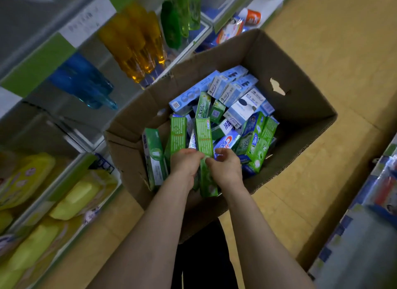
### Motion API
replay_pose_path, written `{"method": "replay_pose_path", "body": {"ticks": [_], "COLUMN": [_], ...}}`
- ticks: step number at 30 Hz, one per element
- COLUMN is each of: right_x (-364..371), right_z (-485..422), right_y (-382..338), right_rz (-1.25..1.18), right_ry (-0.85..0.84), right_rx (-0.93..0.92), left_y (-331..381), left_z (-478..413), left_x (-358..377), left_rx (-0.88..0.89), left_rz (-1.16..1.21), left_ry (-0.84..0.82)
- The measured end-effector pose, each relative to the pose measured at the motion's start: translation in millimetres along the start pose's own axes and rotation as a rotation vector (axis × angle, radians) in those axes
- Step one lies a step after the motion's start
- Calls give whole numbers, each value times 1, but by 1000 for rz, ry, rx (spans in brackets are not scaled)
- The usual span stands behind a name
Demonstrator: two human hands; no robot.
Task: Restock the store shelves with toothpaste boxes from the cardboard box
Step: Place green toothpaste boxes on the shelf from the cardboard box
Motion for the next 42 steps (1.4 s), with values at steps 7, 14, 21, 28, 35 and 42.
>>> {"method": "replay_pose_path", "body": {"ticks": [7, 14, 21, 28, 35, 42], "right_x": [18, 22, 10, -47, -108, -168], "right_z": [-15, -22, -3, 43, 129, 241], "right_y": [3, -8, -42, -93, -118, -116], "right_rz": [214, 352, -128, -688, -1209, -1532], "right_ry": [-86, -63, -40, 75, 156, 232], "right_rx": [2, 18, 33, -56, -193, -456], "left_y": [0, -4, -4, 37, 97, 108], "left_z": [-19, -21, 6, 55, 158, 277], "left_x": [8, 6, 10, 6, 19, 30], "left_rx": [-17, -75, -161, -61, 191, 435], "left_rz": [-34, 6, 213, 312, 351, 251], "left_ry": [59, 46, -156, -372, -570, -901]}}
Point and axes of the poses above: each hand's wrist, its own z-axis away from the middle knuckle, its own x-axis out of the palm, y = z × x, the point moved 7 cm from there along -z, towards the middle knuckle, and after that the axes turned 13 degrees about -z, right-handed, at the moved point
